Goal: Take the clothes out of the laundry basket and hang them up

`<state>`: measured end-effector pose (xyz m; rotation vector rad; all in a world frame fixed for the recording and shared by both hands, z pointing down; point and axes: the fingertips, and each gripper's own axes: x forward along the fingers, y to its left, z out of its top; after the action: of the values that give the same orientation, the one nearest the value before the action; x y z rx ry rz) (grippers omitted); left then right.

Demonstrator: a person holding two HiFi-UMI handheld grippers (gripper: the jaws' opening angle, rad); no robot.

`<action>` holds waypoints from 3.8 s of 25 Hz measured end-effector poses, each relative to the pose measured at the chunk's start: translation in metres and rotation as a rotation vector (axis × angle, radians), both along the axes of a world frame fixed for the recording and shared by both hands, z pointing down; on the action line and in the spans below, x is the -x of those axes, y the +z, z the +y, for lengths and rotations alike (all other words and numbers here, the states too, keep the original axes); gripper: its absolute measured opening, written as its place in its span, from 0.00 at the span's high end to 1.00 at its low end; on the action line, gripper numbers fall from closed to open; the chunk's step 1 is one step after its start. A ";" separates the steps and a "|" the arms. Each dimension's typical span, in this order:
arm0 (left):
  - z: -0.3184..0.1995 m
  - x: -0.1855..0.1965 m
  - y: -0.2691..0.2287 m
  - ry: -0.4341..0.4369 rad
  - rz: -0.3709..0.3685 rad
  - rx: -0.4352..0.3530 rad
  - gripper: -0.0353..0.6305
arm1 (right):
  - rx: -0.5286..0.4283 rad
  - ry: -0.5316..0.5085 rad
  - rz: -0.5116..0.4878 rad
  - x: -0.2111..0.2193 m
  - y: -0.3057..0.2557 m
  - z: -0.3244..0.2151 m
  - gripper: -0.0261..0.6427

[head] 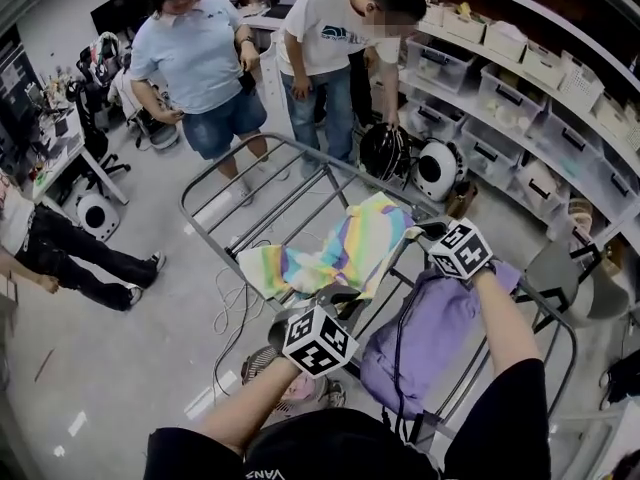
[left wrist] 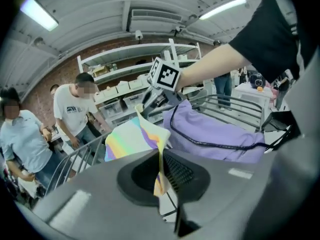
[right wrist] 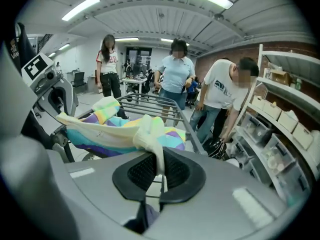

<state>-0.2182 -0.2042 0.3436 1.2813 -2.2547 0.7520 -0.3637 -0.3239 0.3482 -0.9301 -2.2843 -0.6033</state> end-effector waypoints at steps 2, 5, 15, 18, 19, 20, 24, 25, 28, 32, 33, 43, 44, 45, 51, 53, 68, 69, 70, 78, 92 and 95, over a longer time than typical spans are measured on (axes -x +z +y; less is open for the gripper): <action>0.010 0.010 0.013 -0.061 0.019 0.030 0.92 | -0.015 0.006 0.013 0.005 0.007 0.003 0.94; 0.028 0.022 0.024 -0.132 0.027 0.082 0.92 | -0.035 0.008 0.034 0.012 0.011 0.015 0.94; 0.044 0.023 0.070 -0.128 0.091 0.216 0.92 | -0.264 0.017 0.113 0.026 0.055 0.042 0.90; 0.046 0.016 0.076 -0.113 0.132 0.183 0.86 | -0.234 0.063 0.149 0.028 0.062 0.038 0.77; 0.047 0.015 0.076 -0.112 0.141 0.174 0.82 | -0.222 0.075 0.165 0.028 0.064 0.033 0.75; 0.050 0.015 0.075 -0.115 0.148 0.169 0.79 | -0.213 0.083 0.180 0.028 0.064 0.028 0.74; 0.070 0.027 0.064 -0.172 0.136 0.154 0.77 | -0.194 0.109 0.194 0.031 0.057 0.008 0.71; 0.076 0.033 0.060 -0.193 0.125 0.148 0.77 | -0.188 0.117 0.192 0.033 0.054 0.005 0.71; 0.089 0.048 0.050 -0.242 0.095 0.130 0.76 | -0.168 0.121 0.221 0.034 0.047 -0.001 0.68; 0.096 0.064 0.045 -0.263 0.057 0.122 0.76 | -0.209 0.084 0.313 0.023 0.049 -0.016 0.66; 0.096 0.068 0.043 -0.268 0.046 0.120 0.75 | -0.218 0.091 0.316 0.024 0.047 -0.022 0.65; 0.079 0.100 0.042 -0.229 0.077 0.090 0.68 | -0.036 0.212 0.102 0.092 0.009 0.006 0.67; 0.077 0.101 0.045 -0.218 0.085 0.096 0.68 | -0.010 0.202 0.100 0.098 0.011 0.018 0.67; 0.076 0.100 0.048 -0.207 0.092 0.102 0.68 | 0.016 0.189 0.102 0.103 0.013 0.030 0.67; 0.070 0.095 0.067 -0.155 0.104 0.161 0.66 | 0.106 0.085 0.170 0.114 0.033 0.090 0.67; 0.072 0.092 0.072 -0.143 0.098 0.190 0.67 | 0.093 0.061 0.194 0.114 0.044 0.100 0.67; 0.094 0.076 0.065 -0.132 0.011 0.220 0.87 | 0.198 0.182 0.241 0.109 0.057 0.084 0.94; 0.096 0.074 0.064 -0.131 0.008 0.225 0.87 | 0.206 0.201 0.224 0.110 0.052 0.078 0.94; 0.097 0.072 0.063 -0.133 0.008 0.227 0.87 | 0.215 0.218 0.209 0.111 0.047 0.071 0.94; 0.116 0.048 0.055 -0.133 -0.021 0.262 0.88 | 0.271 0.286 0.171 0.101 0.019 0.028 0.94; 0.133 0.021 0.054 -0.004 -0.130 0.425 0.89 | 0.221 0.269 0.220 0.037 0.037 0.025 0.94; 0.128 0.017 0.057 0.004 -0.110 0.420 0.89 | 0.140 0.292 0.217 0.039 0.048 0.024 0.91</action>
<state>-0.2349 -0.0761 0.4003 1.0622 -2.0267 1.2444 -0.4026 -0.3003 0.3964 -0.6692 -2.2275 -0.2082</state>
